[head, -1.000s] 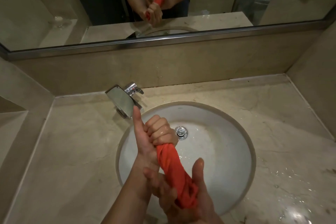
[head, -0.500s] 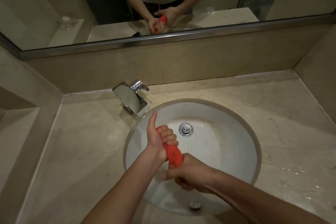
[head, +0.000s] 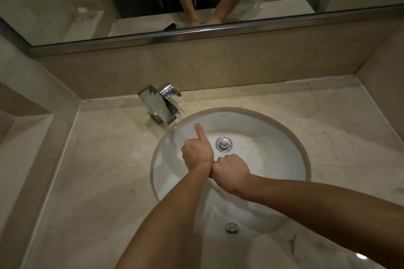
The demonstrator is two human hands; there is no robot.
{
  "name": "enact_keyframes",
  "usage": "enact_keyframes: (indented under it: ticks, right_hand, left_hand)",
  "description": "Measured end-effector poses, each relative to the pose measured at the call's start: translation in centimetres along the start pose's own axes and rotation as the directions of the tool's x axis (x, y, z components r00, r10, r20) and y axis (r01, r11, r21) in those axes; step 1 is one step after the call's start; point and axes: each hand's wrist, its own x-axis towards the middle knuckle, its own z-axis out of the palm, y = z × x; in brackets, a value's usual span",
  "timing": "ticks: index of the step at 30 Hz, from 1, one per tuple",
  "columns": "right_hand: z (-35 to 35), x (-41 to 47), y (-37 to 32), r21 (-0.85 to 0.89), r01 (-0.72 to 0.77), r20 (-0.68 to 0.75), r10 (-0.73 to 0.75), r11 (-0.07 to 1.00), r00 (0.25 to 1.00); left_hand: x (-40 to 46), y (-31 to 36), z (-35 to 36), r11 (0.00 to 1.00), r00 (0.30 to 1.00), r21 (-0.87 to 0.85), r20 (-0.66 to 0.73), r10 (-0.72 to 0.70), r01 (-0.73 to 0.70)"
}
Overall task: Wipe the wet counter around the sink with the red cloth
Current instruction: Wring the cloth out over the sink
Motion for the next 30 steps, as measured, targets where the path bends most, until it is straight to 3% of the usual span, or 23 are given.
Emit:
enact_keyframes:
  ticks: [1,3,6,7,9,11,12,14,18,21,25,30]
  right_hand:
    - [0.0,-0.1,0.0,-0.011,-0.008,-0.008,0.008,1.000,1.000]
    - [0.1,-0.5,-0.2,0.031,-0.031,-0.002,0.031,0.999,1.000]
    - [0.3,-1.3,-0.7,0.356,-0.192,0.186,0.132,0.915,0.974]
    - [0.2,-1.5,-0.6,0.527,-0.264,0.246,0.152,0.808,0.957]
    - [-0.6,-2.1,-0.2,0.791,-0.374,0.352,0.140,0.485,0.925]
    - [-1.2,-2.8,0.4,0.896,-0.403,0.388,0.113,0.186,0.915]
    - [-1.4,-3.1,0.6,0.920,-0.383,0.374,0.113,0.079,0.921]
    - [-1.5,-3.5,0.6,0.936,-0.350,0.352,0.132,-0.032,0.927]
    - [-2.1,-3.9,-1.0,0.960,-0.279,0.276,0.149,-0.004,0.949]
    - [-2.9,-3.8,-3.1,0.979,-0.202,0.195,0.160,0.024,0.968]
    - [-3.6,-2.9,-6.7,0.975,-0.151,0.130,0.130,0.161,0.983]
    - [-2.6,-0.9,-12.6,0.933,-0.166,0.146,0.087,0.320,0.986]
  left_hand:
    - [-0.3,0.1,0.0,0.997,0.999,0.051,0.005,0.054,-0.054]
    - [0.1,-0.7,-0.2,0.996,0.999,0.089,0.022,0.023,-0.025]
    - [1.7,-2.1,-0.5,0.995,0.985,-0.026,0.144,-0.096,0.101]
    - [2.0,-2.2,-0.9,0.980,0.972,-0.132,0.199,-0.123,0.151]
    - [2.2,-2.3,-2.3,0.927,0.930,-0.273,0.332,-0.159,0.256]
    - [2.2,-1.8,-4.3,0.894,0.854,-0.289,0.494,-0.167,0.342]
    - [2.3,-1.7,-5.3,0.887,0.812,-0.283,0.563,-0.154,0.364]
    - [2.0,-1.2,-7.4,0.884,0.762,-0.291,0.640,-0.105,0.366]
    - [1.3,-1.3,-11.0,0.930,0.734,-0.271,0.679,0.003,0.248]
    - [1.1,-2.7,-13.7,0.960,0.760,-0.231,0.649,0.030,0.160]
    - [1.7,-5.4,-18.7,0.994,0.767,-0.102,0.635,0.091,-0.033]
    - [4.3,-10.0,-23.8,0.937,0.786,-0.142,0.513,0.346,-0.319]
